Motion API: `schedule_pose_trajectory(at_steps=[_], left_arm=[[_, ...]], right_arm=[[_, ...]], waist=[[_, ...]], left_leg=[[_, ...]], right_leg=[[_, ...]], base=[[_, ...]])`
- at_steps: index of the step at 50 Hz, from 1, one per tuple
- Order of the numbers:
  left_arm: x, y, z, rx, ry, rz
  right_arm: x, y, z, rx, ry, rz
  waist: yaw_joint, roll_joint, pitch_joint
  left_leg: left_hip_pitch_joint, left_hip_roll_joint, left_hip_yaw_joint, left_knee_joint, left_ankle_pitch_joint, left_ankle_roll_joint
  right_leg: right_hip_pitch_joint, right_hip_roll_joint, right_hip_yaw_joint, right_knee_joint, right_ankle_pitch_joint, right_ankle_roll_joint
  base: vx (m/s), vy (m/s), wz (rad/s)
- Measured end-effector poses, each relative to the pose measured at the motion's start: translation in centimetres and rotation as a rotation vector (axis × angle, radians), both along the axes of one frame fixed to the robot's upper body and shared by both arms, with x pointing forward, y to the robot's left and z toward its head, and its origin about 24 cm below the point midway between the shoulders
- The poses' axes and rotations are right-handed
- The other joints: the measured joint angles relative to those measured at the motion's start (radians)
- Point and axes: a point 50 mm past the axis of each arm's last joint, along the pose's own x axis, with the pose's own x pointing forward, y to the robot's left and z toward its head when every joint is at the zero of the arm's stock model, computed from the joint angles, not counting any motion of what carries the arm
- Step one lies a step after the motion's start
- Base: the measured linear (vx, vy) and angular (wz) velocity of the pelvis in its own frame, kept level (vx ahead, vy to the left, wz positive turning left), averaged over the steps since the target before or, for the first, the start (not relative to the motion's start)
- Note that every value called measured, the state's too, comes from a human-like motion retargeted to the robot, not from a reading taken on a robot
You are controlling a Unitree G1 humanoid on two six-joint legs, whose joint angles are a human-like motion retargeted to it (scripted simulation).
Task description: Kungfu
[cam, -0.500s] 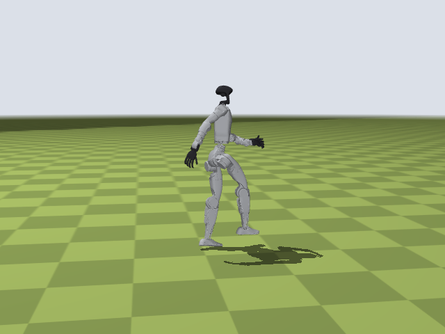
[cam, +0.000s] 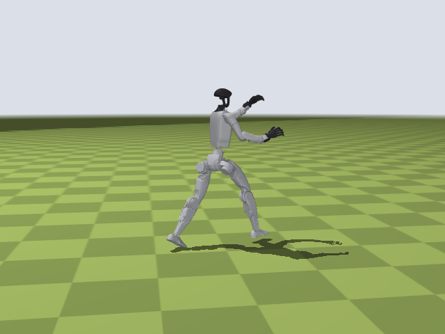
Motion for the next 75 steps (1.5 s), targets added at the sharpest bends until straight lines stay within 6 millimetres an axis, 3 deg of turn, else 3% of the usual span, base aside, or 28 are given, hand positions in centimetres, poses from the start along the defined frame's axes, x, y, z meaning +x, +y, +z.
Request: schedule_pose_trajectory(at_steps=[2,5,7,12,15,18,22,27,30,33,35,37,40,42,43,44,45,46,48,52,58,60,64,68,70,72,73,75], left_arm=[[1.0,-2.3,0.0,-0.039,-0.01,0.004],[1.4,-4.9,1.1,-0.14,-0.02,-0.011],[0.6,-6.7,2.1,-0.151,-0.075,-0.071],[-0.3,-8.6,3.1,-0.144,-0.164,-0.063],[0.8,-8.8,2.0,-0.177,-0.12,-0.028],[2.9,-9.2,-0.7,-0.176,0.036,0.025],[4.5,-8.9,-3.9,-0.126,0.243,0.014],[4.8,-8.1,-4.1,-0.188,0.231,0.051],[4.8,-8.0,-4.5,-0.205,0.245,0.037],[5.4,-7.1,-7.1,-0.181,0.344,0.04],[5.8,-6.5,-10.6,-0.137,0.464,0.031],[5.9,-7.3,-15.1,-0.11,0.6,0.021],[3.6,-7.2,-29.3,-0.068,0.922,0.193],[-1.4,-4.9,-39.8,-0.059,1.316,0.415],[-5.2,-2.9,-44.1,-0.01,1.541,0.455],[-8.9,-1.1,-47.3,0.041,1.732,0.491],[-12.7,0.6,-49.9,0.09,1.907,0.525],[-15.2,2.7,-51.1,0.099,1.951,0.617],[-18.7,4.8,-52.6,0.049,1.954,0.762],[-20.6,5.5,-53.1,-0.254,1.88,0.834],[-20.9,6.4,-53.0,-0.452,1.795,0.855],[-20.2,6.2,-52.7,-0.489,1.75,0.842],[-15.7,5.3,-50.5,-0.482,1.567,0.753],[-9.4,3.4,-45.6,-0.35,1.313,0.577],[-6.9,1.7,-42.8,-0.271,1.185,0.462],[-4.3,1.6,-38.4,-0.168,1.002,0.379],[-3.0,1.2,-35.9,-0.114,0.902,0.328],[-1.3,0.1,-30.4,-0.007,0.705,0.232]], right_arm=[[2.8,-3.1,-0.1,-0.021,0.082,-0.166],[3.6,-7.4,-0.8,0.177,0.375,-0.444],[3.0,-9.1,-0.3,0.403,0.425,-0.533],[4.2,-9.7,8.1,0.331,-0.001,-0.428],[4.9,-9.5,9.8,0.266,0.046,-0.42],[5.0,-10.1,11.0,0.38,0.101,-0.409],[5.2,-10.0,15.2,0.466,-0.055,-0.27],[3.0,-12.0,20.9,0.348,-0.195,-0.262],[1.0,-13.3,23.4,0.253,-0.248,-0.274],[0.8,-12.5,23.0,0.208,-0.221,-0.196],[1.6,-11.2,20.3,0.223,-0.164,-0.101],[3.3,-9.2,16.3,0.333,-0.116,-0.041],[4.8,-4.4,2.7,0.665,0.074,0.009],[4.0,1.1,-7.8,0.872,0.478,0.064],[2.0,4.3,-12.7,0.937,0.801,0.123],[-0.5,6.5,-16.0,0.889,1.156,0.281],[-3.8,7.3,-18.3,0.82,1.534,0.439],[-5.4,8.8,-19.2,0.676,1.71,0.593],[-7.2,11.8,-20.4,0.433,1.83,0.815],[-6.5,15.0,-20.7,0.081,1.654,0.83],[-4.3,15.5,-18.6,-0.266,1.359,0.892],[-4.0,14.8,-18.2,-0.288,1.344,0.889],[-4.1,12.3,-17.4,-0.05,1.355,0.864],[-6.0,9.7,-16.3,0.326,1.292,0.914],[-8.8,8.1,-16.2,0.514,1.238,0.915],[-11.5,6.5,-15.3,0.673,1.152,0.905],[-13.0,5.1,-14.7,0.733,1.11,0.873],[-16.5,2.1,-13.2,0.824,1.037,0.767]], waist=[[0.034,0.063,-0.074],[0.047,0.091,-0.039],[0.003,0.116,0.012],[-0.114,0.142,0.088],[-0.151,0.175,0.134],[-0.152,0.172,0.173],[-0.174,0.173,0.212],[-0.229,0.205,0.241],[-0.199,0.206,0.279],[-0.119,0.205,0.328],[-0.082,0.215,0.321],[-0.086,0.191,0.298],[0.052,0.159,0.23],[0.114,0.137,0.212],[0.133,0.131,0.21],[0.15,0.124,0.21],[0.167,0.116,0.212],[0.21,0.115,0.224],[0.273,0.098,0.241],[0.352,0.048,0.268],[0.374,0.025,0.264],[0.358,0.019,0.256],[0.357,0.009,0.259],[0.365,-0.015,0.254],[0.35,-0.017,0.226],[0.409,-0.034,0.253],[0.4,-0.039,0.246],[0.399,-0.047,0.239]], left_leg=[[-0.131,0.036,-0.058,0.123,-0.002,-0.019],[-0.172,0.077,0.053,0.175,0.055,-0.095],[-0.186,0.128,0.146,0.155,0.111,-0.145],[-0.239,0.14,0.489,-0.003,0.234,-0.149],[-0.274,0.16,0.539,-0.047,0.266,-0.149],[-0.288,0.149,0.549,-0.09,0.272,-0.149],[-0.309,0.141,0.559,-0.136,0.274,-0.149],[-0.398,0.156,0.613,-0.196,0.284,-0.149],[-0.464,0.134,0.597,-0.19,0.268,-0.149],[-0.527,0.175,0.582,-0.152,0.245,-0.149],[-0.581,0.199,0.587,-0.152,0.246,-0.149],[-0.586,0.128,0.569,-0.195,0.264,-0.149],[-0.577,0.157,0.595,-0.22,0.259,-0.149],[-0.552,0.169,0.601,-0.241,0.242,-0.149],[-0.549,0.171,0.599,-0.248,0.231,-0.149],[-0.555,0.17,0.593,-0.249,0.222,-0.149],[-0.565,0.167,0.585,-0.247,0.212,-0.149],[-0.581,0.2,0.594,-0.243,0.211,-0.149],[-0.609,0.219,0.593,-0.239,0.216,-0.149],[-0.659,0.207,0.579,-0.246,0.246,-0.149],[-0.718,0.212,0.565,-0.239,0.266,-0.149],[-0.743,0.215,0.553,-0.221,0.274,-0.149],[-0.817,0.256,0.552,-0.146,0.289,-0.149],[-0.91,0.311,0.632,-0.056,0.356,-0.149],[-0.898,0.342,0.767,-0.093,0.46,-0.149],[-0.872,0.523,0.901,0.045,0.455,-0.122],[-0.9,0.538,0.93,0.102,0.424,-0.044],[-0.948,0.57,0.902,0.212,0.332,0.001]], right_leg=[[-0.182,0.105,0.136,0.193,-0.069,0.01],[-0.22,0.032,0.047,0.358,-0.239,0.004],[-0.241,-0.054,-0.021,0.42,-0.265,-0.008],[-0.329,-0.17,0.036,0.493,-0.303,0.017],[-0.34,-0.196,0.019,0.499,-0.322,0.015],[-0.357,-0.216,0.012,0.49,-0.329,0.018],[-0.38,-0.26,-0.021,0.502,-0.37,0.034],[-0.446,-0.369,-0.076,0.527,-0.388,0.027],[-0.462,-0.394,-0.075,0.466,-0.316,0.016],[-0.462,-0.332,-0.098,0.431,-0.28,0.002],[-0.463,-0.333,-0.134,0.392,-0.251,-0.003],[-0.463,-0.409,-0.106,0.326,-0.2,0.013],[-0.463,-0.383,-0.14,0.315,-0.202,-0.003],[-0.463,-0.371,-0.15,0.324,-0.211,-0.003],[-0.463,-0.374,-0.153,0.327,-0.212,0.002],[-0.463,-0.38,-0.154,0.324,-0.211,0.006],[-0.463,-0.387,-0.153,0.319,-0.207,0.01],[-0.463,-0.367,-0.173,0.338,-0.224,0.001],[-0.463,-0.365,-0.182,0.346,-0.231,-0.003],[-0.463,-0.392,-0.159,0.333,-0.216,0.007],[-0.439,-0.394,-0.145,0.315,-0.197,0.009],[-0.425,-0.398,-0.139,0.301,-0.187,0.01],[-0.36,-0.419,-0.188,0.266,-0.178,0.003],[-0.274,-0.464,-0.269,0.22,-0.176,-0.008],[-0.193,-0.494,-0.347,0.196,-0.189,-0.011],[-0.074,-0.416,-0.423,0.185,-0.222,-0.026],[-0.038,-0.431,-0.451,0.154,-0.203,-0.02],[0.046,-0.432,-0.488,0.095,-0.16,-0.001]], base=[[0.65,-0.66,1.58],[0.22,-0.36,1.9],[-0.05,-0.36,2.54],[-0.18,-0.18,2.38],[-0.11,-0.12,1.17],[-0.17,-0.03,0.54],[-0.17,-0.08,0.72],[-0.19,-0.09,1.72],[-0.2,0.32,0.32],[-0.16,0.27,-0.71],[-0.21,0.17,0.83],[-0.14,0.18,1.65],[0.05,0.12,-0.39],[0.06,0.05,-0.55],[0.03,0.06,0.02],[0.03,0.11,0.39],[0.04,0.09,0.09],[0.0,0.0,0.0],[-0.14,-0.05,0.39],[-0.23,0.01,1.09],[-0.02,0.07,0.48],[0.01,0.05,0.38],[-0.06,-0.04,0.69],[-0.03,0.01,1.15],[0.16,-0.3,0.76],[0.3,-0.31,-0.8],[0.21,0.06,0.42],[0.24,0.46,0.45]])
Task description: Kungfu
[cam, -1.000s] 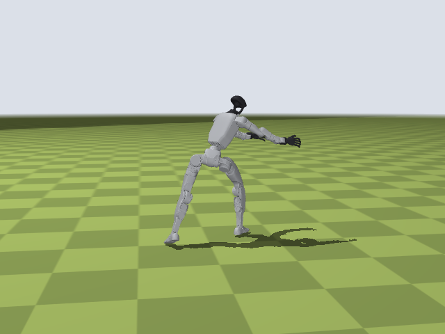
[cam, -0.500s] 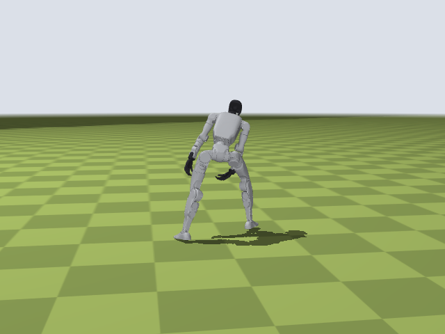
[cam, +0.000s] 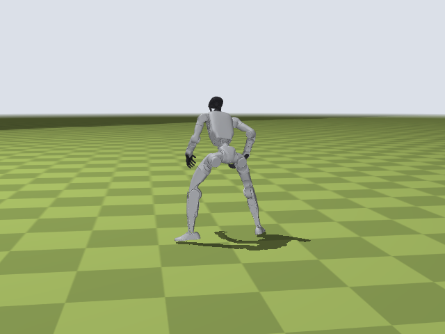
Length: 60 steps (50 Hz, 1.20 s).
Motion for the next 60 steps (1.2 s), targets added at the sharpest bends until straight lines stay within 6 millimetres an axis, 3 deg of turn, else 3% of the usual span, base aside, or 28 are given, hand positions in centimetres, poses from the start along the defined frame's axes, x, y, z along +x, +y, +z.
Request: schedule_pose_trajectory(at_steps=[2,5,7,8,10,12,13,15,17,20,22,26,29,32,35,38,40,45,47,49,52,53,54,55,57,58,60], left_arm=[[0.7,-1.5,5.7,0.095,-0.182,-0.133],[0.5,-4.9,14.2,0.222,-0.446,-0.289],[-0.8,-6.9,20.6,0.281,-0.668,-0.356],[-1.9,-7.9,23.9,0.308,-0.782,-0.38],[-4.2,-9.5,29.1,0.351,-0.967,-0.396],[-5.6,-9.3,32.6,0.351,-1.087,-0.34],[-6.1,-8.3,34.0,0.339,-1.14,-0.29],[-7.3,-6.0,36.3,0.282,-1.238,-0.193],[-8.4,-3.9,37.4,0.193,-1.327,-0.149],[-9.9,-3.5,37.8,0.052,-1.44,-0.172],[-10.2,-3.0,37.5,0.027,-1.488,-0.138],[-9.0,0.2,35.5,0.085,-1.476,0.056],[-7.8,3.8,32.9,0.096,-1.379,0.194],[-6.9,8.4,29.0,0.06,-1.228,0.321],[-7.4,14.4,23.9,0.019,-1.035,0.481],[-9.5,20.1,17.4,-0.024,-0.803,0.649],[-11.6,22.8,12.5,-0.055,-0.633,0.752],[-18.4,26.3,-0.1,-0.115,-0.167,1.069],[-21.9,26.7,-5.4,-0.155,0.05,1.229],[-25.9,26.0,-10.6,-0.221,0.284,1.372],[-30.4,22.3,-17.3,-0.497,0.626,1.496],[-30.6,20.3,-19.2,-0.676,0.723,1.491],[-29.5,17.9,-20.7,-0.881,0.778,1.428],[-27.7,15.3,-21.7,-1.094,0.804,1.326],[-20.2,8.8,-21.9,-1.488,0.704,1.083],[-15.4,5.2,-20.4,-1.679,0.606,0.922],[-7.5,-1.1,-14.3,-2.037,0.374,0.445]], right_arm=[[-3.8,-3.4,1.4,-0.027,0.015,-0.192],[-10.1,-9.1,4.3,-0.167,0.014,-0.607],[-12.2,-10.6,4.4,-0.292,-0.07,-0.903],[-11.7,-10.1,2.8,-0.335,-0.111,-1.021],[-7.3,-6.5,-2.0,-0.316,-0.154,-1.154],[1.2,-1.6,-5.2,-0.089,-0.114,-1.144],[5.9,1.6,-5.3,0.085,-0.095,-1.056],[13.6,4.6,-2.9,0.438,-0.063,-0.676],[15.3,8.0,-2.1,0.519,0.028,-0.302],[20.3,10.5,3.4,0.36,-0.186,-0.344],[21.6,11.5,5.9,0.341,-0.298,-0.335],[21.8,15.3,7.9,0.452,-0.345,-0.125],[21.7,16.4,8.5,0.503,-0.373,-0.067],[21.6,16.7,9.2,0.49,-0.421,-0.059],[21.6,16.7,10.6,0.457,-0.489,-0.011],[22.0,15.1,12.7,0.358,-0.596,0.021],[22.0,13.1,14.4,0.253,-0.685,0.037],[21.0,9.2,18.6,0.063,-0.891,0.054],[20.5,8.4,19.9,0.053,-0.949,0.037],[19.7,7.8,21.0,0.086,-1.001,0.006],[17.9,5.2,23.3,0.145,-1.089,-0.077],[17.1,3.5,24.6,0.152,-1.138,-0.119],[15.9,1.4,26.4,0.159,-1.201,-0.176],[14.3,-0.6,28.5,0.164,-1.274,-0.231],[9.5,-4.2,33.5,0.175,-1.504,-0.334],[6.7,-5.1,35.7,0.154,-1.636,-0.363],[0.5,-5.7,39.6,0.048,-1.926,-0.37]], waist=[[0.027,-0.007,0.002],[0.061,0.033,-0.032],[0.104,0.076,-0.029],[0.139,0.085,-0.025],[0.236,0.067,-0.069],[0.309,0.025,-0.134],[0.325,0.014,-0.143],[0.373,0.004,-0.144],[0.413,-0.019,-0.13],[0.469,-0.074,-0.105],[0.484,-0.074,-0.071],[0.46,-0.07,-0.056],[0.44,-0.073,-0.042],[0.414,-0.074,-0.031],[0.369,-0.078,-0.025],[0.318,-0.092,-0.041],[0.292,-0.099,-0.059],[0.181,-0.112,-0.097],[0.077,-0.139,-0.125],[-0.029,-0.174,-0.162],[-0.178,-0.218,-0.228],[-0.214,-0.22,-0.239],[-0.256,-0.203,-0.25],[-0.299,-0.178,-0.261],[-0.413,-0.085,-0.277],[-0.457,-0.048,-0.28],[-0.53,-0.019,-0.224]], left_leg=[[-0.055,-0.002,-0.18,0.09,-0.042,-0.041],[-0.158,0.011,-0.323,0.277,-0.144,-0.041],[-0.207,0.005,-0.41,0.355,-0.185,-0.041],[-0.228,-0.003,-0.444,0.389,-0.207,-0.039],[-0.288,-0.022,-0.478,0.452,-0.25,-0.035],[-0.347,-0.056,-0.461,0.484,-0.272,-0.009],[-0.362,-0.074,-0.449,0.495,-0.282,0.006],[-0.389,-0.083,-0.425,0.523,-0.301,0.029],[-0.4,-0.103,-0.389,0.544,-0.318,0.05],[-0.412,-0.143,-0.383,0.562,-0.325,0.068],[-0.391,-0.154,-0.406,0.557,-0.313,0.064],[-0.374,-0.136,-0.433,0.535,-0.295,0.052],[-0.344,-0.115,-0.434,0.499,-0.275,0.034],[-0.298,-0.097,-0.436,0.458,-0.252,0.012],[-0.233,-0.064,-0.416,0.412,-0.232,-0.015],[-0.158,-0.048,-0.373,0.344,-0.205,-0.04],[-0.099,-0.047,-0.335,0.28,-0.176,-0.059],[0.094,-0.075,-0.247,0.054,-0.065,-0.15],[0.169,-0.176,-0.192,-0.099,0.019,-0.15],[0.261,-0.268,-0.158,-0.26,0.111,-0.15],[0.381,-0.363,-0.107,-0.45,0.22,-0.15],[0.402,-0.36,-0.096,-0.479,0.248,-0.15],[0.4,-0.343,-0.091,-0.496,0.269,-0.15],[0.387,-0.32,-0.088,-0.507,0.286,-0.15],[0.299,-0.274,-0.038,-0.512,0.3,-0.15],[0.257,-0.248,-0.022,-0.507,0.303,-0.15],[0.237,-0.214,-0.038,-0.495,0.307,-0.15]], right_leg=[[0.106,0.043,0.009,-0.08,0.069,0.031],[0.294,0.081,-0.018,-0.209,0.191,0.091],[0.432,0.122,-0.059,-0.295,0.25,0.088],[0.49,0.139,-0.081,-0.335,0.274,0.084],[0.534,0.154,-0.104,-0.388,0.3,0.062],[0.502,0.136,-0.082,-0.399,0.305,0.052],[0.494,0.114,-0.099,-0.401,0.309,0.05],[0.461,0.078,-0.12,-0.391,0.316,0.04],[0.428,0.029,-0.118,-0.368,0.314,0.05],[0.466,0.0,-0.171,-0.378,0.313,0.059],[0.541,0.025,-0.208,-0.403,0.312,0.051],[0.567,0.062,-0.2,-0.394,0.302,0.035],[0.533,0.062,-0.169,-0.355,0.292,0.057],[0.509,0.063,-0.137,-0.322,0.271,0.096],[0.492,0.063,-0.127,-0.294,0.239,0.144],[0.428,0.041,-0.087,-0.228,0.182,0.166],[0.361,0.018,-0.035,-0.149,0.134,0.169],[0.19,0.005,0.11,0.045,0.0,0.159],[0.085,-0.046,0.198,0.116,-0.034,0.181],[0.0,-0.085,0.267,0.181,-0.07,0.204],[-0.09,-0.132,0.291,0.284,-0.146,0.209],[-0.101,-0.131,0.282,0.321,-0.171,0.209],[-0.111,-0.122,0.265,0.363,-0.204,0.209],[-0.121,-0.108,0.244,0.408,-0.239,0.209],[-0.144,-0.118,0.176,0.478,-0.304,0.208],[-0.156,-0.119,0.151,0.506,-0.327,0.207],[-0.174,-0.095,0.151,0.553,-0.353,0.2]], base=[[0.39,0.63,-0.58],[0.43,0.71,0.35],[0.33,0.76,0.9],[0.27,0.65,0.92],[0.26,0.53,0.78],[0.16,0.47,0.86],[0.04,0.45,0.76],[-0.06,0.42,0.37],[-0.08,0.24,0.58],[0.02,-0.07,0.93],[0.01,-0.24,0.61],[-0.02,-0.24,0.04],[-0.13,-0.24,-0.46],[-0.14,-0.29,-0.47],[-0.15,-0.41,-0.63],[-0.14,-0.47,-0.51],[-0.12,-0.43,-0.4],[-0.21,-0.49,-0.37],[-0.49,-0.55,0.43],[-0.35,-0.69,0.47],[-0.28,-0.85,-0.17],[-0.32,-0.9,-0.46],[-0.37,-0.96,-0.17],[-0.47,-0.9,0.64],[-0.5,-0.7,1.26],[-0.51,-0.51,0.8],[-0.6,-0.26,-0.06]])
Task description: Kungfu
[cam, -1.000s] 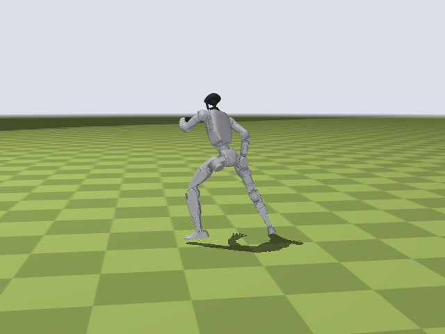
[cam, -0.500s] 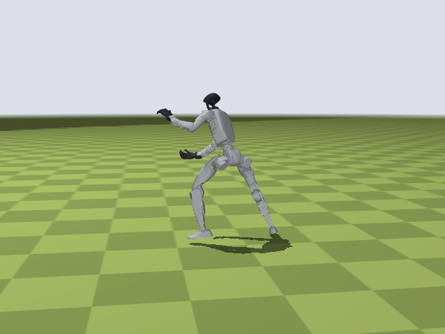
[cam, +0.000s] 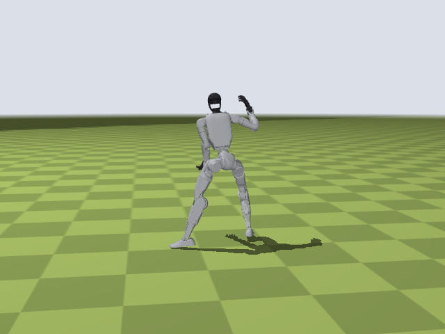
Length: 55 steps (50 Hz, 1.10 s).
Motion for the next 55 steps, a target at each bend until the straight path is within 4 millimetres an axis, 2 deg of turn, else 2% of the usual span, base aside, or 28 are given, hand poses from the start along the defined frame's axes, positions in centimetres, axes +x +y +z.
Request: schedule_pose_trajectory(at_steps=[1,2,4,5,6,8,10,14,18,23,28,33,36,40,44,48,52,55], left_arm=[[2.6,-2.5,3.9,-0.084,-0.242,-0.052],[4.4,-4.5,7.7,-0.151,-0.46,-0.116],[6.4,-5.1,13.6,-0.083,-0.761,-0.269],[7.3,-5.0,16.3,0.012,-0.873,-0.341],[8.2,-4.6,18.2,0.114,-0.909,-0.38],[9.5,-3.6,21.1,0.24,-0.944,-0.389],[10.3,-2.7,23.4,0.256,-0.977,-0.359],[10.4,-3.5,24.5,0.249,-1.023,-0.394],[10.4,-3.7,24.0,0.331,-0.976,-0.404],[10.5,-2.8,23.1,0.4,-0.919,-0.392],[10.4,-0.8,21.7,0.478,-0.841,-0.371],[10.4,1.0,19.7,0.577,-0.742,-0.391],[10.1,2.9,17.5,0.634,-0.635,-0.407],[8.7,7.5,14.0,0.774,-0.424,-0.426],[5.9,13.1,10.5,0.953,-0.135,-0.467],[1.5,18.2,6.9,1.161,0.255,-0.552],[-4.3,21.3,2.9,1.397,0.665,-0.75],[-9.2,21.7,-0.4,1.555,0.926,-1.021]], right_arm=[[-2.4,0.4,1.4,-0.06,-0.123,-0.07],[-4.7,1.0,2.5,-0.116,-0.236,-0.149],[-7.7,2.1,3.8,-0.188,-0.408,-0.342],[-8.9,2.5,4.2,-0.193,-0.484,-0.452],[-9.6,2.8,4.3,-0.17,-0.542,-0.538],[-10.7,3.6,4.3,-0.156,-0.646,-0.65],[-11.0,4.6,3.3,-0.135,-0.764,-0.732],[-10.1,4.8,2.6,-0.157,-0.755,-0.827],[-9.7,3.9,2.4,-0.119,-0.715,-0.849],[-9.2,3.0,2.3,-0.102,-0.663,-0.853],[-8.8,1.9,1.7,-0.112,-0.611,-0.96],[-7.8,0.4,0.7,-0.12,-0.474,-1.042],[-6.9,-1.1,-0.2,-0.105,-0.358,-1.086],[-5.5,-3.7,-2.3,-0.071,-0.179,-1.155],[-2.9,-7.0,-5.8,-0.022,0.086,-1.16],[0.1,-9.7,-11.1,0.053,0.421,-1.023],[3.1,-10.9,-18.6,0.136,0.829,-0.802],[4.6,-9.6,-26.5,0.169,1.162,-0.647]], waist=[[-0.034,0.003,0.029],[-0.069,0.009,0.053],[-0.126,0.028,0.081],[-0.14,0.033,0.101],[-0.152,0.044,0.111],[-0.185,0.069,0.107],[-0.175,0.073,0.114],[-0.111,0.07,0.115],[-0.087,0.073,0.096],[-0.08,0.065,0.08],[-0.033,0.038,0.082],[0.044,0.009,0.089],[0.094,0.002,0.101],[0.172,0.002,0.126],[0.246,-0.003,0.125],[0.348,-0.013,0.124],[0.475,-0.041,0.099],[0.62,-0.032,0.09]], left_leg=[[0.005,0.001,0.003,-0.003,0.002,0.0],[0.009,0.002,0.008,-0.005,0.004,0.0],[0.021,0.016,0.026,-0.008,0.003,0.0],[0.036,0.031,0.037,-0.007,0.002,0.0],[0.045,0.05,0.045,-0.003,0.001,0.0],[0.055,0.065,0.046,0.002,-0.002,0.0],[0.099,0.094,0.036,0.013,-0.011,0.0],[0.189,0.111,0.008,0.028,-0.037,0.0],[0.18,0.064,0.005,0.025,-0.049,0.0],[0.152,0.01,-0.024,0.023,-0.063,0.0],[0.152,0.012,-0.04,0.031,-0.076,0.0],[0.143,0.043,-0.039,0.05,-0.093,0.0],[0.117,0.078,-0.051,0.081,-0.103,0.0],[0.029,0.16,-0.097,0.196,-0.15,0.0],[-0.094,0.219,-0.18,0.317,-0.2,0.0],[-0.214,0.275,-0.288,0.453,-0.264,0.0],[-0.328,0.284,-0.384,0.553,-0.312,0.0],[-0.462,0.329,-0.517,0.584,-0.293,0.0]], right_leg=[[-0.025,0.009,0.022,0.02,-0.002,-0.006],[-0.053,0.018,0.044,0.04,-0.006,-0.013],[-0.096,0.044,0.074,0.071,-0.03,-0.033],[-0.1,0.065,0.078,0.081,-0.049,-0.045],[-0.095,0.08,0.071,0.088,-0.065,-0.052],[-0.102,0.087,0.071,0.109,-0.103,-0.062],[-0.08,0.127,0.068,0.096,-0.122,-0.072],[-0.03,0.163,0.079,0.08,-0.146,-0.077],[-0.031,0.119,0.099,0.05,-0.112,-0.068],[-0.026,0.073,0.138,0.02,-0.057,-0.046],[0.03,0.089,0.144,-0.038,-0.002,-0.027],[0.105,0.116,0.113,-0.116,0.054,-0.022],[0.159,0.14,0.086,-0.175,0.087,-0.023],[0.224,0.193,0.051,-0.268,0.144,-0.025],[0.284,0.234,0.022,-0.371,0.208,-0.022],[0.364,0.286,-0.006,-0.478,0.268,-0.02],[0.438,0.319,-0.021,-0.575,0.329,0.01],[0.507,0.454,-0.06,-0.65,0.313,0.01]], base=[[-0.67,-0.01,-0.52],[-0.64,0.14,-0.58],[-0.42,0.22,-0.86],[-0.2,0.13,-1.12],[-0.12,0.03,-0.97],[0.01,-0.09,-0.51],[0.16,-0.06,-0.97],[0.19,0.09,-0.92],[0.06,0.23,0.41],[0.09,0.2,0.63],[0.16,0.11,0.03],[0.19,0.09,-0.02],[0.23,0.15,-0.03],[0.22,0.24,-0.12],[0.25,0.32,0.07],[0.31,0.38,-0.16],[0.33,0.46,0.15],[0.17,0.3,0.32]])
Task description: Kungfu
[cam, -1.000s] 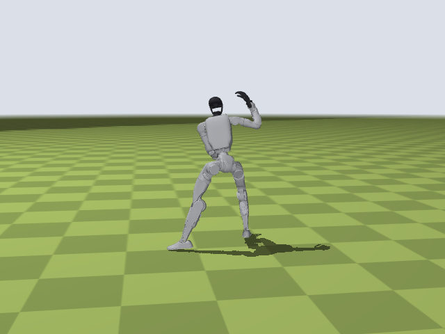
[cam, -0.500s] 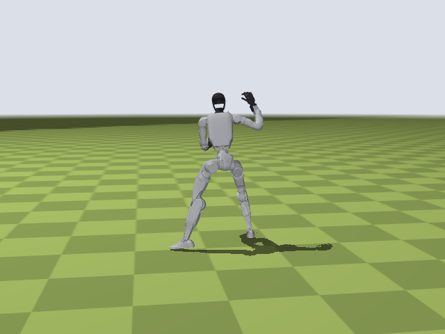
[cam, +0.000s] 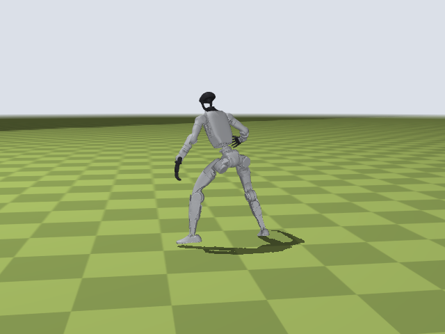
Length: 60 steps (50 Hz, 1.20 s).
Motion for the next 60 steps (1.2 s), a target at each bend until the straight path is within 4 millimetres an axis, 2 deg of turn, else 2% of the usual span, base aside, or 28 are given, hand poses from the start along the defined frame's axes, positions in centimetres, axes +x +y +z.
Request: schedule_pose_trajectory(at_steps=[3,5,7,8,10,11,12,14,16,18,20,21,23,25,27,29,32,33,35,37,38,40,45,50,55,57,58,60], left_arm=[[-5.7,-3.3,-5.1,0.065,0.297,-0.04],[-10.1,-5.9,-7.5,-0.02,0.484,-0.005],[-15.2,-6.9,-8.4,-0.128,0.678,0.093],[-17.7,-7.0,-8.4,-0.162,0.766,0.142],[-22.7,-6.5,-7.7,-0.163,0.922,0.218],[-24.9,-6.6,-7.3,-0.149,0.984,0.24],[-27.2,-6.9,-6.9,-0.137,1.054,0.256],[-32.2,-8.4,-5.6,-0.134,1.235,0.262],[-37.2,-10.8,-3.6,-0.193,1.437,0.272],[-41.6,-14.0,-1.3,-0.319,1.633,0.258],[-44.7,-18.0,0.7,-0.488,1.779,0.224],[-45.5,-19.9,1.3,-0.578,1.81,0.204],[-46.1,-23.1,2.1,-0.794,1.843,0.143],[-45.2,-25.0,1.8,-0.993,1.836,0.066],[-43.5,-24.8,0.7,-1.113,1.811,-0.034],[-41.9,-23.3,-0.7,-1.084,1.764,-0.117],[-39.9,-19.7,-2.6,-0.836,1.677,-0.126],[-39.5,-19.0,-3.1,-0.764,1.641,-0.102],[-37.8,-17.5,-4.1,-0.687,1.548,-0.07],[-35.1,-14.3,-5.0,-0.602,1.507,-0.095],[-34.1,-13.0,-5.1,-0.563,1.51,-0.125],[-32.2,-10.4,-5.2,-0.459,1.497,-0.183],[-29.4,-6.4,-5.2,-0.258,1.432,-0.267],[-28.6,-6.1,-5.4,-0.227,1.402,-0.279],[-29.8,-7.8,-5.9,-0.257,1.405,-0.296],[-30.8,-8.8,-5.9,-0.278,1.419,-0.296],[-31.4,-9.3,-5.9,-0.292,1.427,-0.294],[-32.7,-10.3,-5.7,-0.323,1.448,-0.276]], right_arm=[[0.2,4.6,-8.6,0.244,0.178,0.068],[1.6,10.4,-12.9,0.471,0.193,0.133],[5.6,17.2,-13.2,0.729,0.094,0.251],[7.9,20.0,-11.4,0.84,0.004,0.33],[12.7,23.6,-4.1,0.987,-0.268,0.536],[14.6,24.5,1.8,0.997,-0.448,0.684],[15.4,25.3,7.7,0.985,-0.626,0.836],[13.9,26.4,18.8,0.883,-0.958,1.129],[10.0,27.5,26.9,0.746,-1.22,1.381],[6.5,27.7,31.7,0.593,-1.367,1.525],[4.7,27.5,33.6,0.448,-1.419,1.542],[4.4,27.3,33.9,0.405,-1.428,1.51],[3.7,27.0,34.4,0.37,-1.464,1.405],[3.1,26.1,34.5,0.383,-1.536,1.294],[2.4,25.2,34.2,0.406,-1.626,1.208],[2.4,24.7,33.6,0.446,-1.65,1.172],[2.8,24.6,32.6,0.496,-1.619,1.193],[3.1,24.8,32.3,0.513,-1.589,1.217],[3.9,25.4,31.8,0.565,-1.534,1.268],[4.3,25.4,31.2,0.618,-1.517,1.281],[4.7,25.6,30.8,0.639,-1.494,1.283],[5.1,25.8,30.0,0.661,-1.458,1.279],[5.7,25.4,28.7,0.625,-1.401,1.211],[6.4,25.5,27.9,0.601,-1.335,1.183],[7.0,25.7,27.1,0.612,-1.278,1.181],[7.2,25.3,26.6,0.608,-1.268,1.151],[7.2,25.1,26.4,0.603,-1.264,1.135],[7.3,24.5,25.6,0.589,-1.253,1.103]], waist=[[0.129,-0.005,0.015],[0.208,-0.038,0.004],[0.249,-0.099,-0.009],[0.272,-0.128,-0.012],[0.323,-0.187,-0.01],[0.369,-0.22,0.019],[0.42,-0.252,0.048],[0.527,-0.309,0.098],[0.557,-0.339,0.12],[0.525,-0.352,0.106],[0.5,-0.37,0.065],[0.494,-0.386,0.048],[0.467,-0.416,0.016],[0.444,-0.433,0.0],[0.43,-0.439,-0.006],[0.433,-0.44,-0.016],[0.413,-0.441,-0.018],[0.376,-0.437,-0.004],[0.287,-0.406,0.019],[0.247,-0.309,-0.043],[0.211,-0.273,-0.046],[0.162,-0.216,-0.055],[0.105,-0.112,-0.079],[0.058,-0.115,-0.06],[-0.019,-0.107,-0.057],[-0.054,-0.116,-0.059],[-0.066,-0.124,-0.061],[-0.014,-0.153,-0.105]], left_leg=[[-0.042,-0.024,-0.1,0.034,0.012,0.001],[-0.06,-0.067,-0.107,0.062,0.026,0.014],[-0.077,-0.174,-0.085,0.087,0.069,0.059],[-0.096,-0.217,-0.084,0.097,0.081,0.093],[-0.132,-0.259,-0.075,0.111,0.078,0.141],[-0.154,-0.255,-0.081,0.129,0.061,0.162],[-0.171,-0.24,-0.075,0.151,0.036,0.186],[-0.186,-0.176,-0.011,0.211,-0.045,0.239],[-0.196,-0.16,0.014,0.261,-0.105,0.269],[-0.212,-0.189,-0.009,0.281,-0.115,0.262],[-0.236,-0.194,-0.021,0.302,-0.136,0.242],[-0.241,-0.188,-0.02,0.311,-0.151,0.223],[-0.246,-0.187,-0.019,0.313,-0.16,0.183],[-0.248,-0.192,-0.024,0.31,-0.131,0.164],[-0.236,-0.212,-0.022,0.316,-0.128,0.179],[-0.216,-0.226,-0.023,0.32,-0.158,0.19],[-0.117,-0.312,0.022,0.303,-0.236,0.223],[-0.049,-0.376,0.059,0.281,-0.268,0.235],[0.054,-0.468,0.066,0.21,-0.281,0.224],[0.041,-0.386,-0.089,0.109,-0.234,0.139],[0.072,-0.386,-0.122,0.072,-0.235,0.104],[0.137,-0.375,-0.136,-0.005,-0.238,0.057],[0.338,-0.421,-0.082,-0.205,-0.255,0.052],[0.556,-0.566,-0.013,-0.36,-0.258,0.082],[0.679,-0.673,-0.06,-0.381,-0.274,0.12],[0.738,-0.722,-0.084,-0.394,-0.268,0.146],[0.77,-0.744,-0.091,-0.402,-0.261,0.16],[0.791,-0.746,-0.06,-0.418,-0.25,0.18]], right_leg=[[0.163,0.119,0.015,-0.04,-0.08,0.0],[0.276,0.139,-0.013,-0.081,-0.065,0.0],[0.388,0.118,-0.054,-0.135,-0.055,0.0],[0.424,0.15,-0.029,-0.145,-0.053,0.0],[0.48,0.217,-0.044,-0.161,-0.06,0.0],[0.491,0.23,-0.063,-0.17,-0.08,0.0],[0.497,0.233,-0.08,-0.176,-0.102,0.0],[0.486,0.196,-0.097,-0.172,-0.147,0.0],[0.483,0.181,-0.072,-0.157,-0.17,0.0],[0.491,0.196,-0.045,-0.147,-0.178,0.0],[0.502,0.196,-0.054,-0.175,-0.164,0.0],[0.501,0.194,-0.054,-0.191,-0.151,0.0],[0.49,0.186,-0.065,-0.207,-0.118,0.0],[0.487,0.181,-0.086,-0.225,-0.059,0.0],[0.5,0.174,-0.099,-0.244,0.035,0.0],[0.508,0.163,-0.104,-0.256,0.179,0.0],[0.551,0.071,-0.045,-0.257,0.452,0.0],[0.563,0.011,0.018,-0.206,0.498,0.0],[0.525,-0.009,0.166,-0.014,0.514,0.0],[0.473,0.277,0.272,-0.04,0.46,0.0],[0.445,0.37,0.319,0.043,0.36,0.0],[0.374,0.474,0.342,0.181,0.227,0.0],[0.192,0.499,0.306,0.359,0.021,0.0],[0.061,0.471,0.429,0.391,-0.162,-0.011],[0.073,0.434,0.512,0.108,-0.242,-0.185],[0.111,0.397,0.495,-0.057,-0.19,-0.262],[0.132,0.363,0.437,-0.121,-0.1,-0.314],[0.128,0.365,0.428,-0.048,-0.164,-0.313]], base=[[0.27,0.16,2.36],[0.36,-0.12,3.9],[0.41,-0.34,4.71],[0.37,-0.67,4.46],[0.14,-0.86,3.42],[-0.14,-0.74,1.55],[-0.18,-0.44,0.12],[0.06,0.01,-0.6],[0.33,0.21,-0.12],[0.46,0.19,0.65],[0.54,0.28,0.04],[0.54,0.25,-0.49],[0.42,0.08,-0.55],[0.42,0.13,-0.33],[0.44,0.19,-0.12],[0.54,0.32,-0.25],[0.68,0.66,0.69],[0.71,0.7,1.87],[0.51,0.26,1.44],[0.34,-0.39,-0.01],[0.42,-0.34,0.74],[0.49,-0.05,1.0],[0.48,0.37,0.79],[0.44,0.27,0.82],[0.47,0.01,0.98],[0.56,-0.12,1.34],[0.58,-0.16,0.7],[0.61,-0.21,-0.25]])
